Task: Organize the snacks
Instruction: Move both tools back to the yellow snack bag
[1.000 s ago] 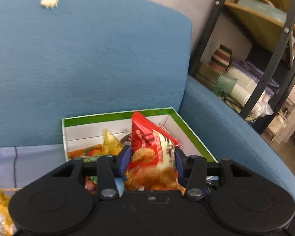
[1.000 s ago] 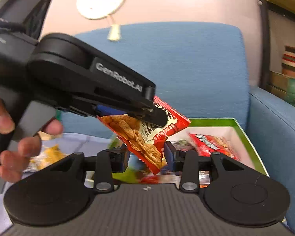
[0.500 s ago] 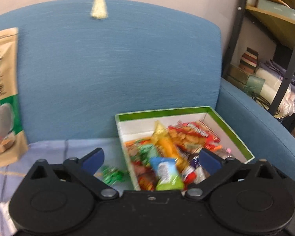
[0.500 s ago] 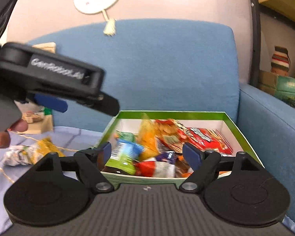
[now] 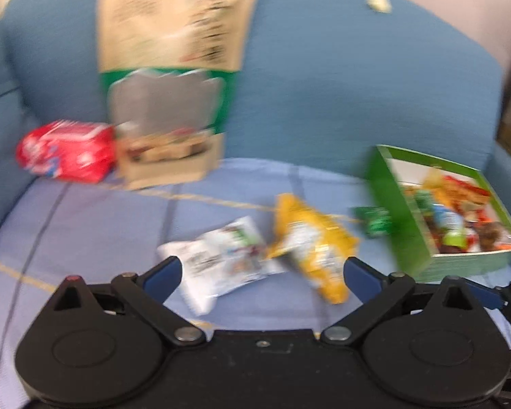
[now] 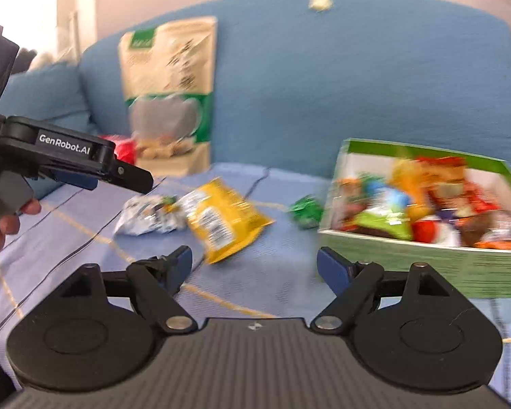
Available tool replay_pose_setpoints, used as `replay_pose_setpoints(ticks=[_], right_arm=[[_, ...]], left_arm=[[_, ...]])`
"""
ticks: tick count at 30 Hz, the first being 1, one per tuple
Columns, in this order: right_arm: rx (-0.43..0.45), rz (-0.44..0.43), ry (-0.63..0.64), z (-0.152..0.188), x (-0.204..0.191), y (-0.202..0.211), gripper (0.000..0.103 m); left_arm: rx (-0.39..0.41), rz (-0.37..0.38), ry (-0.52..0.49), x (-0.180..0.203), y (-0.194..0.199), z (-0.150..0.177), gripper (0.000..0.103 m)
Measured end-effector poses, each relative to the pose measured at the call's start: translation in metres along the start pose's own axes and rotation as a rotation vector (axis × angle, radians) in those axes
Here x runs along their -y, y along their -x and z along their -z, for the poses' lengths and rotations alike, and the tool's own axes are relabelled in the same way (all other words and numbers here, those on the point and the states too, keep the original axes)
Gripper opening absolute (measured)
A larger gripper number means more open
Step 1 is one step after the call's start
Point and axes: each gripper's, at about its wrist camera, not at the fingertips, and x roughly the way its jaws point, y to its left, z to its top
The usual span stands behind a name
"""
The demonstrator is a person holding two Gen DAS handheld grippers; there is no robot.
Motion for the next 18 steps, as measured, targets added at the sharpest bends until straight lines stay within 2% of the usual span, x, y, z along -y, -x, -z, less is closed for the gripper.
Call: replay_pose_setpoints(ticks=[5, 10, 15, 16, 17, 18], right_arm=[[-0.028, -0.014, 0.018, -0.01, -0.021, -0.036, 0.103], [-0.055, 0.068, 0.127, -0.014, -0.045, -0.083, 0.103], [-0.077, 0.137, 0.216, -0.013, -0.053, -0.113, 0.103], [-0.082, 0.142, 0.226, -0.013, -0.052, -0.114, 0.082], [-0.082, 0.136, 0.224, -0.013, -0.049, -0.112, 0.067], [-0.072, 0.126, 0.216, -0.012, -0.046, -0.108, 0.063]], left_arm=[[-0.004, -0.03, 0.035, -0.038, 0.004, 0.008, 0.103], [0.011, -0.021, 0.064, -0.055, 0.007, 0.013, 0.103], [0.003, -0.029, 0.061, -0.059, -0.002, 0.016, 0.103], [-0.004, -0.029, 0.071, -0.061, -0.004, 0.017, 0.103], [-0.011, -0.024, 0.081, -0.062, -0.006, 0.018, 0.103], [-0.017, -0.018, 0.088, -0.062, -0.008, 0.018, 0.103]])
